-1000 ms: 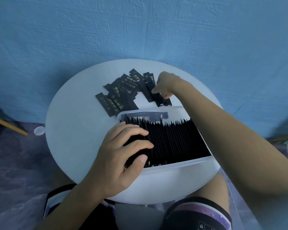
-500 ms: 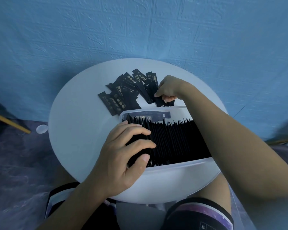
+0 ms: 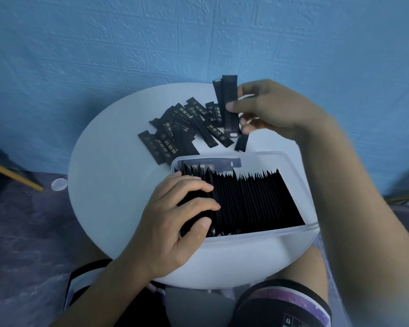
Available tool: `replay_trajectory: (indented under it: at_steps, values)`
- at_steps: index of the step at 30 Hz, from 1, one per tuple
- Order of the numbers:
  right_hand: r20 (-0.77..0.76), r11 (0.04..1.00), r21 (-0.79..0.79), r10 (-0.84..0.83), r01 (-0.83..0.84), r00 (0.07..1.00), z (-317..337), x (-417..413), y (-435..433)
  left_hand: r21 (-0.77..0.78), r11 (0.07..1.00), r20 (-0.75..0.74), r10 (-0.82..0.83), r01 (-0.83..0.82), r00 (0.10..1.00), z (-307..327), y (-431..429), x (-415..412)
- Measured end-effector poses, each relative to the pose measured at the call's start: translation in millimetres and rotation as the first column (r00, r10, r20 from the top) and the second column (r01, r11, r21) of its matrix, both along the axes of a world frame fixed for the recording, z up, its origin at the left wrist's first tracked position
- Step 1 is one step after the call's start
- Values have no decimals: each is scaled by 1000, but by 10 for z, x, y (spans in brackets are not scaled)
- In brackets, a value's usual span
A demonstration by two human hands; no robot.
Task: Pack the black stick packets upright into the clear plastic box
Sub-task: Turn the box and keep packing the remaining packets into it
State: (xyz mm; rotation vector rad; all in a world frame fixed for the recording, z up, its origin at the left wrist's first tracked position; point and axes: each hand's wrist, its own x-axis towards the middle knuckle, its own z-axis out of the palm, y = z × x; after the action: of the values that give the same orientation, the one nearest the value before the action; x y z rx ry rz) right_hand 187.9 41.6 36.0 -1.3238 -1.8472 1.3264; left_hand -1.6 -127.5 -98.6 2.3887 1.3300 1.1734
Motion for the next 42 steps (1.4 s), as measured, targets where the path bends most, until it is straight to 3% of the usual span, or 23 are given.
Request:
replay_trajectory:
  at_steps: [4,9,16,32,42]
  values:
    - [99,994,-65,90,-84,991,-160,146,-652,2,1000,9,4,-4,1000,3,3,16]
    - [238,995,-97,55,-33,970,-518,98,-1102,16,1000,6,8,-8,1000,8,4,37]
    - [187,999,-40,13,-6,982,-636,84,-1222,31,1000,3,4,-4,1000,26,6,26]
    - [130,993,-118,15,0,991,-645,101,-1171,34,999,-12,-19,19,1000,25,8,2]
    - [301,998,-54,-24,42,953,-642,45,-1138,19,1000,-94,-9,10,996,78,-9,-10]
